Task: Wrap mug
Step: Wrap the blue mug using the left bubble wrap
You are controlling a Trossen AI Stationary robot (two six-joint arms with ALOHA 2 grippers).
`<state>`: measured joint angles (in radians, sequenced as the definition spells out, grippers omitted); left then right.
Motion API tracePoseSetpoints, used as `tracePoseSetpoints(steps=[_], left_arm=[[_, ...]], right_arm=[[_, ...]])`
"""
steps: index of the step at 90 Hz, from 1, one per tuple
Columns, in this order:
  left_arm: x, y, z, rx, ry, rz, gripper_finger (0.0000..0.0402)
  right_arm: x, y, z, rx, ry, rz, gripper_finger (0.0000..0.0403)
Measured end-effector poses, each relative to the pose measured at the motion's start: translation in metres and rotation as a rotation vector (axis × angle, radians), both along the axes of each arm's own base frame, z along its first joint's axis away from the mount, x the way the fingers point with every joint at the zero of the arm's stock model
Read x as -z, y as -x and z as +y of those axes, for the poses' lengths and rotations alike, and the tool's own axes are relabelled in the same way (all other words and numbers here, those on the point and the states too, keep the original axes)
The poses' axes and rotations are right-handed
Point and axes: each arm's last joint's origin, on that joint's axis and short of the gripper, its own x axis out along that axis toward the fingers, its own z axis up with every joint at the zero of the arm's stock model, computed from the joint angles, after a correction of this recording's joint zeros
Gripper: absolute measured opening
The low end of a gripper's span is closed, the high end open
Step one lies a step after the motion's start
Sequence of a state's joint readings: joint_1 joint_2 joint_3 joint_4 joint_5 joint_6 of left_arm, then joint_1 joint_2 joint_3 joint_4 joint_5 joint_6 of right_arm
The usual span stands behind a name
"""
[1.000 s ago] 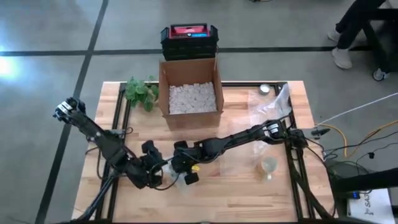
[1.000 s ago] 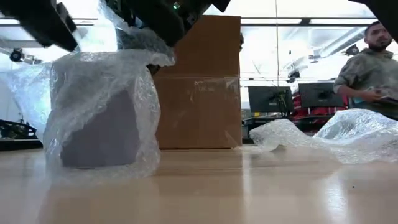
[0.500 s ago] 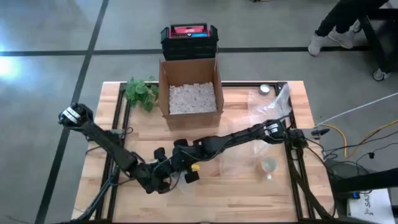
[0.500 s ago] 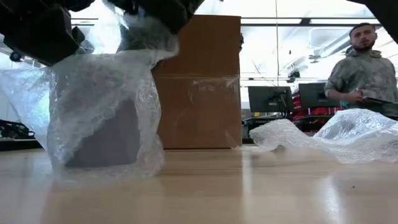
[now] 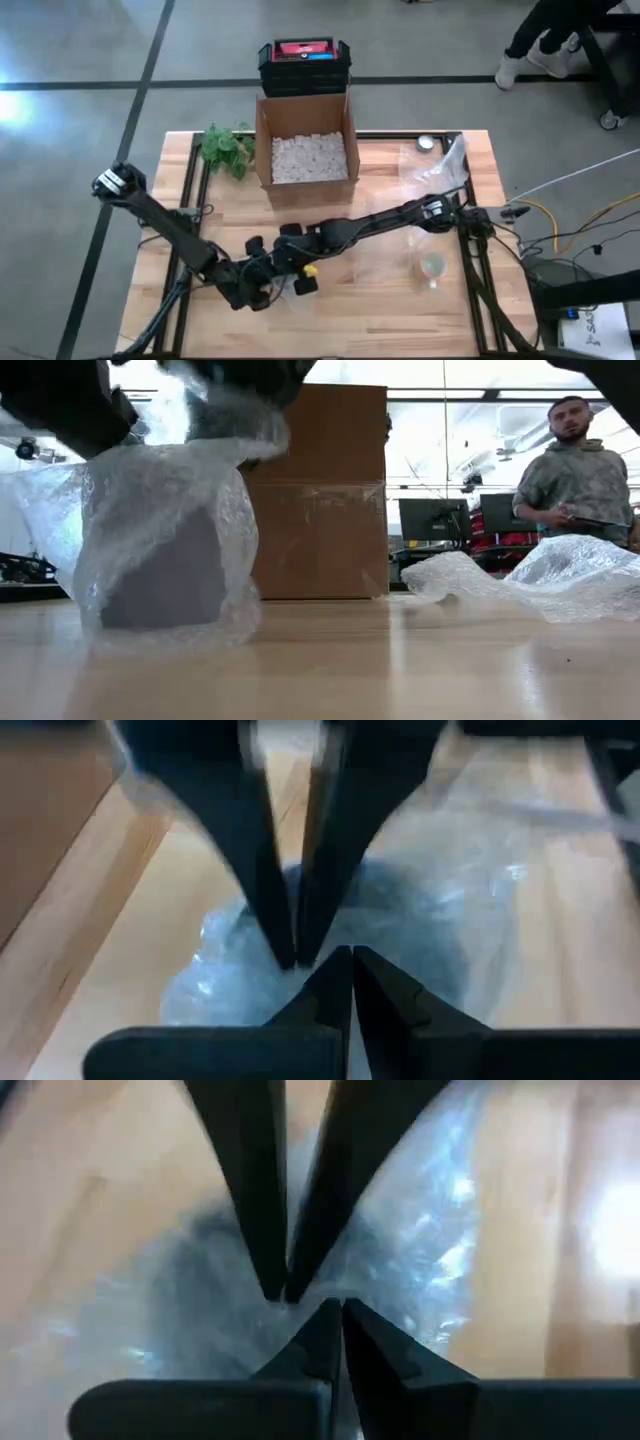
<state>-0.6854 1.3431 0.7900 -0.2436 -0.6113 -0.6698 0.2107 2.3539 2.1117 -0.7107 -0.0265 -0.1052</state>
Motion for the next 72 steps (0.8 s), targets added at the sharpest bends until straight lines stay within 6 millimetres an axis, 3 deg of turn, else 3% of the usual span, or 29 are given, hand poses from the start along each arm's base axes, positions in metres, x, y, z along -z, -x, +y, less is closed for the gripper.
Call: tracePoseSetpoints(steps=[12,19,40,72], left_arm=[[-0.032,0.012,0.004,0.015,-0.009,0.019,0.0000],[-0.039,0.022,0.009,-0.012,-0.007,0.071,0.0000],[-0.009,0.040,0.011,-0.091,0.004,0.183,0.0000],[0.010,0.008,0.002,0.016,-0.023,0.007,0.0000]], right_arm=[[0.005,-0.001,0.001,-0.002,0.003,0.008,0.0002],[0.006,-0.001,0.001,-0.002,0.003,0.008,0.0003],[0.000,-0.001,0.001,-0.020,0.011,-0.005,0.0001],[-0.001,-0.002,0.001,-0.022,0.010,-0.018,0.0003]])
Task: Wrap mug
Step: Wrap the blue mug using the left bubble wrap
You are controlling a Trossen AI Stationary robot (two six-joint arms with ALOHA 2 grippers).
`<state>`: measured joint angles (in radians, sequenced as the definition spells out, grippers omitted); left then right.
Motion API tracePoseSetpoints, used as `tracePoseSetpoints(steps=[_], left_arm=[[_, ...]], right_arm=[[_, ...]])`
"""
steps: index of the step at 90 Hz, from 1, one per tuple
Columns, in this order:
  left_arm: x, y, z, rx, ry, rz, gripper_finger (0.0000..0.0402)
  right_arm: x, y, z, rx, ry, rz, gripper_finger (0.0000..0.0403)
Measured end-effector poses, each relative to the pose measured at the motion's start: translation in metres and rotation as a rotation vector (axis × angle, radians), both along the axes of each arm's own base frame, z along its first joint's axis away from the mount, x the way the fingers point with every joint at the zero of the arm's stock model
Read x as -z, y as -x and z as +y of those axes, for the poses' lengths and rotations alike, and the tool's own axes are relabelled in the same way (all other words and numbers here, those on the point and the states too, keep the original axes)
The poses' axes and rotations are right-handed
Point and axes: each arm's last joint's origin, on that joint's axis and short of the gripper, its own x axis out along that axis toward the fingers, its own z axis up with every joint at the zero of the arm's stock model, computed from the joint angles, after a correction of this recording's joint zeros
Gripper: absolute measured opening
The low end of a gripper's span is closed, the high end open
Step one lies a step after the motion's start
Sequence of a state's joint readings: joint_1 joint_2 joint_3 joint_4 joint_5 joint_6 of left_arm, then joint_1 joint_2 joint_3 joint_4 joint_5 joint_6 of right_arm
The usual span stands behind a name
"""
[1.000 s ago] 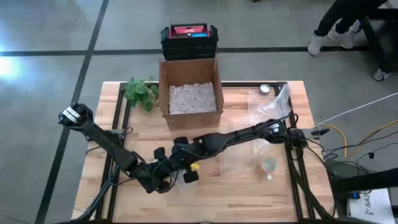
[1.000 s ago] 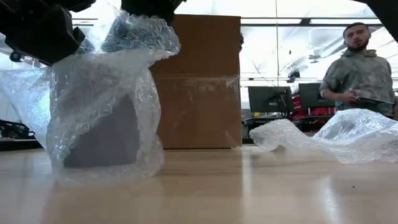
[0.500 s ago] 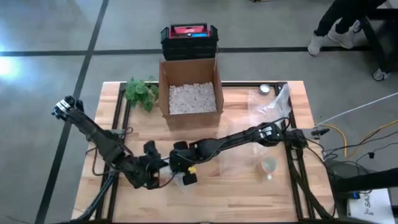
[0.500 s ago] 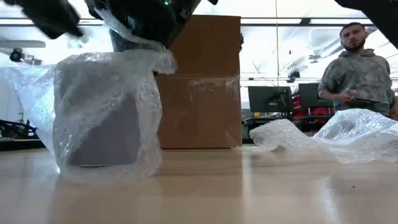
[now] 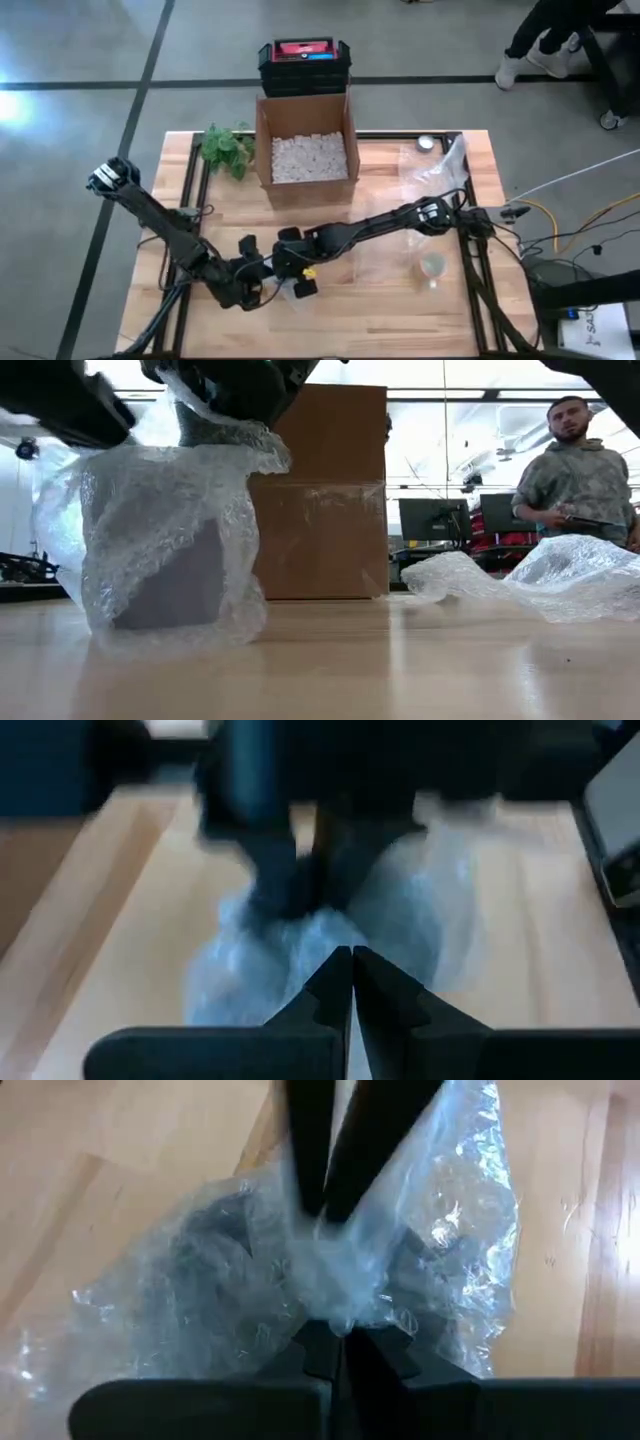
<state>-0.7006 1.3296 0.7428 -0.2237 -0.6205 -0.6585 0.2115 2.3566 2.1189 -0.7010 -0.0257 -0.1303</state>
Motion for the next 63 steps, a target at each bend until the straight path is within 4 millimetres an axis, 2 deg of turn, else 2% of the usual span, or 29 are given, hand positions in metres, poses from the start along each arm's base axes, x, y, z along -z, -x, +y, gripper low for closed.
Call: tracePoseSetpoints(steps=[16,31,63], left_arm=[[0.010,-0.007,-0.003,-0.002,-0.019,0.013,0.0000],[0.009,-0.006,-0.002,-0.002,-0.006,0.016,0.0000],[0.006,-0.005,-0.001,0.000,-0.004,0.011,0.0000]], right_arm=[[-0.001,0.000,0.000,0.005,-0.003,0.000,0.0003],[-0.001,0.000,0.000,0.008,-0.005,-0.004,0.0009],[-0.006,0.000,0.000,-0.037,0.020,-0.021,0.0093]])
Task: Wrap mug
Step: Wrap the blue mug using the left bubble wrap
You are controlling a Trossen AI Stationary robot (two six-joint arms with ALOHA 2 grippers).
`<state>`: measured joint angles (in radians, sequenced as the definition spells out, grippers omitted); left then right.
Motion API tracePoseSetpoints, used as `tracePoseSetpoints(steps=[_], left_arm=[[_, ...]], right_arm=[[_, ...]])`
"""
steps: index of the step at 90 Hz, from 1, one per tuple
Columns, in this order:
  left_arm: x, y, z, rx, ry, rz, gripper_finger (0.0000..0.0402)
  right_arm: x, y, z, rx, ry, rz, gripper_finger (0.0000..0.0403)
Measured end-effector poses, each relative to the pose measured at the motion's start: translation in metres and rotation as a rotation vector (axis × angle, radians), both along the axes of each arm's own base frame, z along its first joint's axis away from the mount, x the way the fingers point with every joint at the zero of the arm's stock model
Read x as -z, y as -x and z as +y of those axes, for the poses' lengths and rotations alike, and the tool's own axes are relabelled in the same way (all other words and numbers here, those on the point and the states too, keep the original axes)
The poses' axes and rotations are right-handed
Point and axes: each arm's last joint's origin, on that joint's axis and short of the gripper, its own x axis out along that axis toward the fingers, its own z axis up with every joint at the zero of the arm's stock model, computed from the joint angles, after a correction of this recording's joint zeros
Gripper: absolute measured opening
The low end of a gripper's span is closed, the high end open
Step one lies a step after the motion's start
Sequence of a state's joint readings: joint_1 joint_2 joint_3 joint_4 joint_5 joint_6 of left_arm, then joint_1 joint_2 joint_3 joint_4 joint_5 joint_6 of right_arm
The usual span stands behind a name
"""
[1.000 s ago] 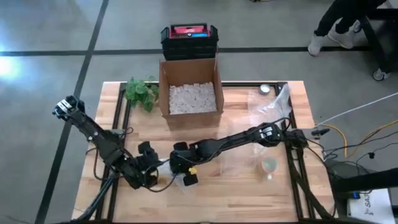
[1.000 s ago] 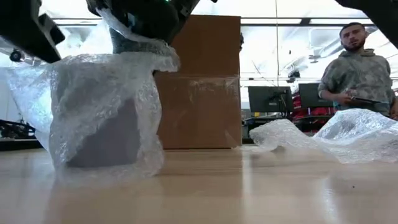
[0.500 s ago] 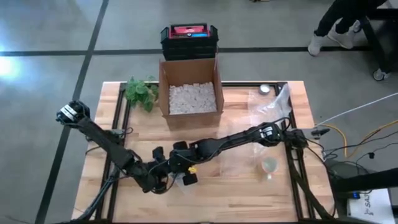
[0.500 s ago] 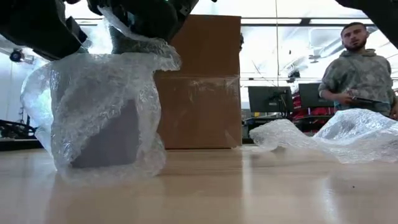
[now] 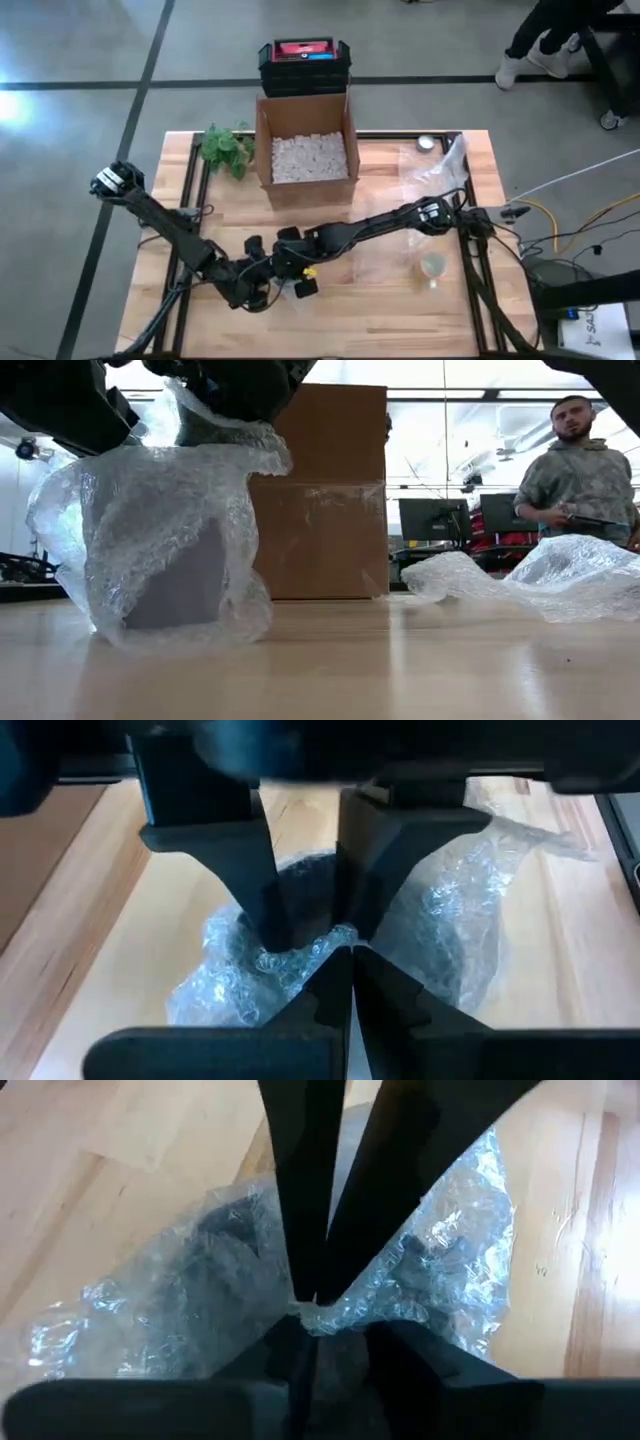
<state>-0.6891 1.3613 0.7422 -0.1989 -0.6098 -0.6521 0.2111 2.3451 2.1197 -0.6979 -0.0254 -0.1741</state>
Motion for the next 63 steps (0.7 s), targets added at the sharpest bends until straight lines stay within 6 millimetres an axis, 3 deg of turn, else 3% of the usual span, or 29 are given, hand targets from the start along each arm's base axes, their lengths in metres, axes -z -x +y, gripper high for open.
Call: tracePoseSetpoints(steps=[25,50,63], left_arm=[[0.000,0.000,0.000,0.005,-0.012,-0.001,0.0000],[0.000,0.000,0.000,0.001,-0.010,-0.001,0.0000],[0.000,0.000,0.000,0.000,-0.011,0.000,0.0000]], right_arm=[[-0.015,0.007,-0.002,-0.032,0.027,0.015,0.0105],[-0.058,0.027,-0.003,-0.013,0.009,0.024,0.0058],[-0.055,0.031,0.011,-0.069,-0.057,0.049,0.0024]])
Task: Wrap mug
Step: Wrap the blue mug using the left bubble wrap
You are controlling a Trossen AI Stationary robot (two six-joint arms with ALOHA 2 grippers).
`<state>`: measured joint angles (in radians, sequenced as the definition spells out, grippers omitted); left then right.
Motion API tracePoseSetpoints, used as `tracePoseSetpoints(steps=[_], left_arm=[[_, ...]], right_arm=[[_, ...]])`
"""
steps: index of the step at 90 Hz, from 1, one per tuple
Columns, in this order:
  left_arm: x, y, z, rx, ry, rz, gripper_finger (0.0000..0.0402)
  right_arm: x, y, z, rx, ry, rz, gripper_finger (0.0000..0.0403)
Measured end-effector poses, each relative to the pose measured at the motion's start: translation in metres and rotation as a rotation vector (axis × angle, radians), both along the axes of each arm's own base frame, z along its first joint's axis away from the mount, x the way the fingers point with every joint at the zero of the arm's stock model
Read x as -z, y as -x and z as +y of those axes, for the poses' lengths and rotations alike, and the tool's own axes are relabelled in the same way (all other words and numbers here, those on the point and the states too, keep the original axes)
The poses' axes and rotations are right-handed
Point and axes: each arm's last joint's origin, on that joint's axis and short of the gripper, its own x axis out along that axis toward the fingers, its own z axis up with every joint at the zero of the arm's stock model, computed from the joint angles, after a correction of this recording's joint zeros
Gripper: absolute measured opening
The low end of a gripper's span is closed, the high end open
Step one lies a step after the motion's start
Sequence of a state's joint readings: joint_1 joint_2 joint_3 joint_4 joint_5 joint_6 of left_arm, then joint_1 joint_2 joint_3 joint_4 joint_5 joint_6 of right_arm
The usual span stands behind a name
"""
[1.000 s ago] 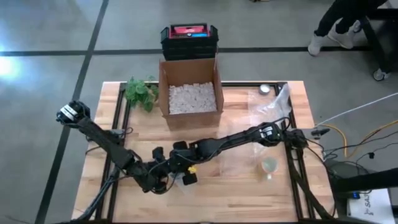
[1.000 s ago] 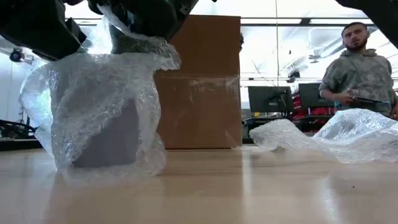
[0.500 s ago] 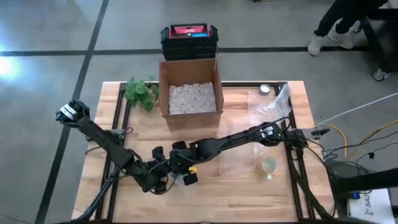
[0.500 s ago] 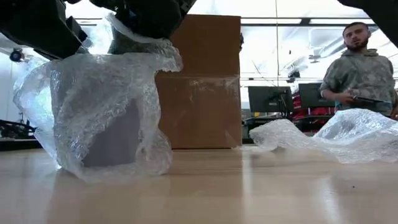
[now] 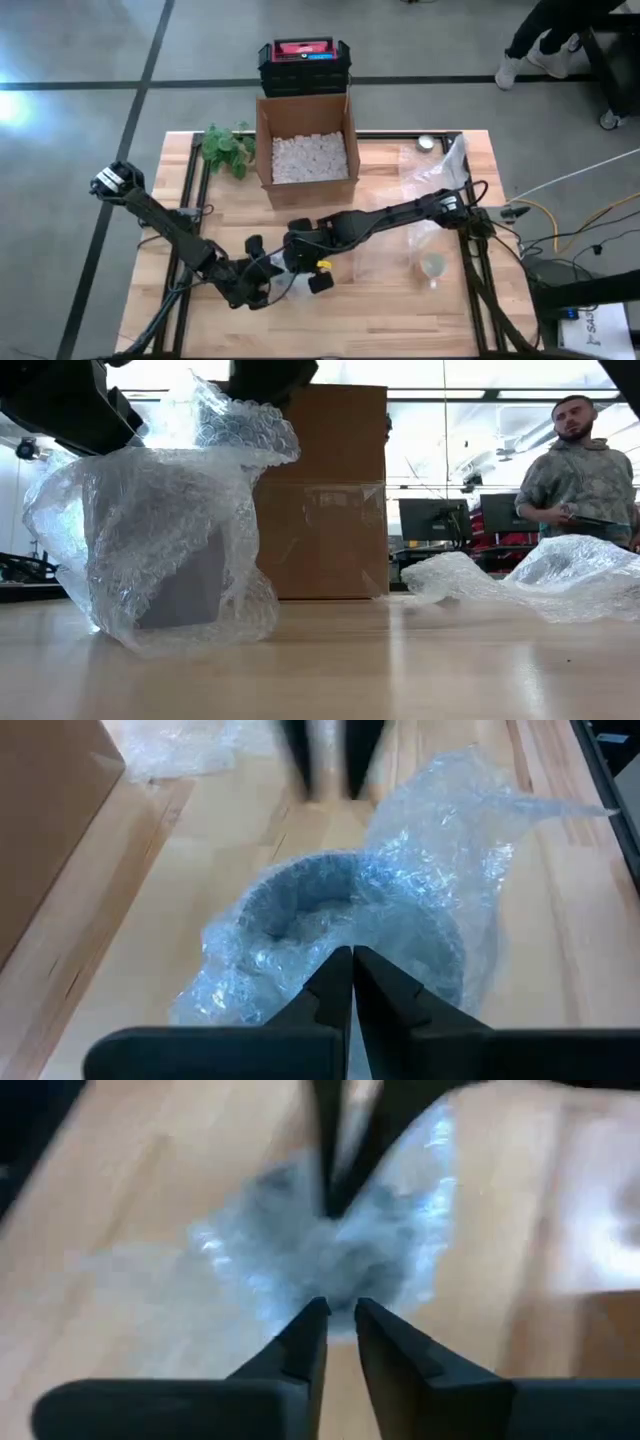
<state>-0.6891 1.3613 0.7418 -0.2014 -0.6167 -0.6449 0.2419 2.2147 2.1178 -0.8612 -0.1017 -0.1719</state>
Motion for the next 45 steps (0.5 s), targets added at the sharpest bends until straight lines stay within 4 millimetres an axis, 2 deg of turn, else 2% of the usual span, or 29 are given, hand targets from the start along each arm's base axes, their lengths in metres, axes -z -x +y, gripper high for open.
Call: tracePoseSetpoints(steps=[11,22,34,45], left_arm=[[0.000,0.000,0.000,-0.002,-0.002,-0.001,0.0000],[0.000,0.000,0.000,-0.002,-0.001,-0.002,0.0000],[-0.006,0.001,0.000,0.001,0.008,-0.015,0.0000],[-0.027,0.001,-0.002,0.032,0.004,-0.032,0.0000]], right_arm=[[0.020,-0.009,0.012,-0.020,-0.016,-0.019,0.0003],[0.045,-0.016,0.010,-0.004,0.001,0.012,0.0003],[0.052,-0.019,0.006,0.021,0.101,-0.005,0.0001],[0.053,-0.021,0.000,0.037,0.120,-0.007,0.0002]])
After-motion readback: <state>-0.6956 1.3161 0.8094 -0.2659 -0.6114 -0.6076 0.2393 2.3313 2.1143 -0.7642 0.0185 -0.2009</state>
